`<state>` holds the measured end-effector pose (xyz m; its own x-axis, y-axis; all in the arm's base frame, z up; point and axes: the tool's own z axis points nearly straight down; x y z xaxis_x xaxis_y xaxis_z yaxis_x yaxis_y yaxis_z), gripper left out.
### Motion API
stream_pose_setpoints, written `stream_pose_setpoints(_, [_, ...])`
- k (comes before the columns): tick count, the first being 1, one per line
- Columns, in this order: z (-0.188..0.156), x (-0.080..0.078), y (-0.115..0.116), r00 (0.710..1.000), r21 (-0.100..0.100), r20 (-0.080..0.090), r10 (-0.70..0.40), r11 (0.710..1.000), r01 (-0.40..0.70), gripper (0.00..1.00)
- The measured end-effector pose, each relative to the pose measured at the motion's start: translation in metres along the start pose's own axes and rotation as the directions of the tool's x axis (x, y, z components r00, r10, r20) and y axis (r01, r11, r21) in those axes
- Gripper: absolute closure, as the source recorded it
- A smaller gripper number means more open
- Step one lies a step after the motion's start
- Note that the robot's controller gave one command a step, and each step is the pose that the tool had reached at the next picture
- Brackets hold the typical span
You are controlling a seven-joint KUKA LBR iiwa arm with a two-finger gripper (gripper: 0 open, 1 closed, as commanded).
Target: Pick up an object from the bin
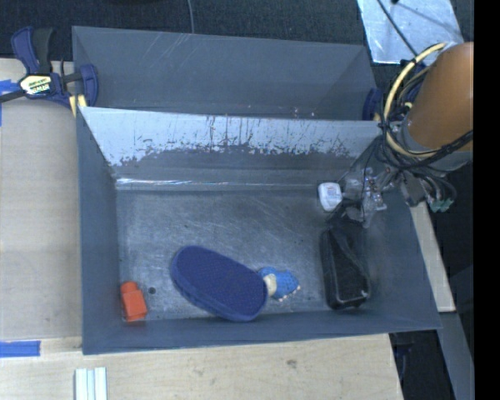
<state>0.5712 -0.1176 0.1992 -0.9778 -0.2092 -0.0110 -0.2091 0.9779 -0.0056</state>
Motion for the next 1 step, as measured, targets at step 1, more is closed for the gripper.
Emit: stream_pose_setpoints(1, [-0.0752,-0.0019,-0.0104,0.965,-0.001,0.0,-0.264,0.965,0.264,1.0])
